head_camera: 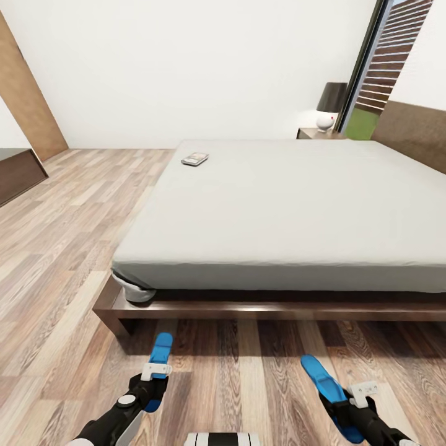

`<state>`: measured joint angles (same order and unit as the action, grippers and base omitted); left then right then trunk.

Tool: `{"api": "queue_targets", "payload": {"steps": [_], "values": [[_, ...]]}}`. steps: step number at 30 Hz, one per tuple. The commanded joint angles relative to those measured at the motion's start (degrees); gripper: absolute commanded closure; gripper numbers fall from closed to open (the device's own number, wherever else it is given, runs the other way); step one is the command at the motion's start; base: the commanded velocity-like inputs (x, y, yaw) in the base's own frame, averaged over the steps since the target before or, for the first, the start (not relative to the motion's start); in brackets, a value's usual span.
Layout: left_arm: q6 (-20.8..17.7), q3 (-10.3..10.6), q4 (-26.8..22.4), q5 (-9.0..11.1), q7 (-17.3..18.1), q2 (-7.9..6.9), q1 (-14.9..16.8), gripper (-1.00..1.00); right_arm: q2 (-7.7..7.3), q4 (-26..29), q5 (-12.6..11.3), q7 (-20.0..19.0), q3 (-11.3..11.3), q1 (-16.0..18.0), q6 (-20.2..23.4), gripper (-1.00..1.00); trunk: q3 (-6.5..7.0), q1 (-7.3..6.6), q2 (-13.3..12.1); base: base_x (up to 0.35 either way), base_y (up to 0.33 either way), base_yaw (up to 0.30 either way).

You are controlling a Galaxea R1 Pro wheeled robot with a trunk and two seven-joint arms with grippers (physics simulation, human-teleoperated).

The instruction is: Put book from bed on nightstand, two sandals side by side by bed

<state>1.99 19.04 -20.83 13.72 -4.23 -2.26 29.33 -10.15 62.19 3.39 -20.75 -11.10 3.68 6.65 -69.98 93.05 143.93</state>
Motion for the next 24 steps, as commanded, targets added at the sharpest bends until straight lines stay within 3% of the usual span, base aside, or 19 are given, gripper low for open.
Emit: {"api": "queue_targets", "payload": {"steps": [1, 6, 11, 17, 24], "values": [[0.2, 0.5, 0.0, 0.5, -0.3, -0.04, 0.0, 1.0, 0.07, 0.6, 0.4, -0.7, -0.2, 0.0, 0.3, 1.0, -0.04, -0.01, 0.0, 0.0, 0.0, 0.0], [0.2, 0.5, 0.0, 0.5, -0.3, -0.15, 0.0, 1.0, 0.15, 3.0, 0.4, -1.2, -0.3, 0.0, 0.9, 1.0, -0.04, -0.01, 0.0, 0.0, 0.0, 0.0], [0.2, 0.5, 0.0, 0.5, -0.3, -0.17, 0.0, 1.0, 0.19, 7.6, 0.4, -1.8, -0.3, 0.0, 6.5, 1.0, -0.93, 0.09, 0.1, 0.0, 0.0, 0.0], [0.2, 0.5, 0.0, 0.5, -0.3, -0.19, 0.0, 1.0, 0.21, 9.3, 0.4, -3.4, -0.3, 0.0, 8.2, 1.0, -1.15, 0.12, 0.1, 0.0, 0.0, 0.0], [0.2, 0.5, 0.0, 0.5, -0.3, -0.18, 0.1, 1.0, 0.16, 11.0, 0.4, -3.8, -0.3, 0.0, 10.7, 1.0, -2.7, 0.3, 0.2, 0.0, 0.0, 0.0]]}}
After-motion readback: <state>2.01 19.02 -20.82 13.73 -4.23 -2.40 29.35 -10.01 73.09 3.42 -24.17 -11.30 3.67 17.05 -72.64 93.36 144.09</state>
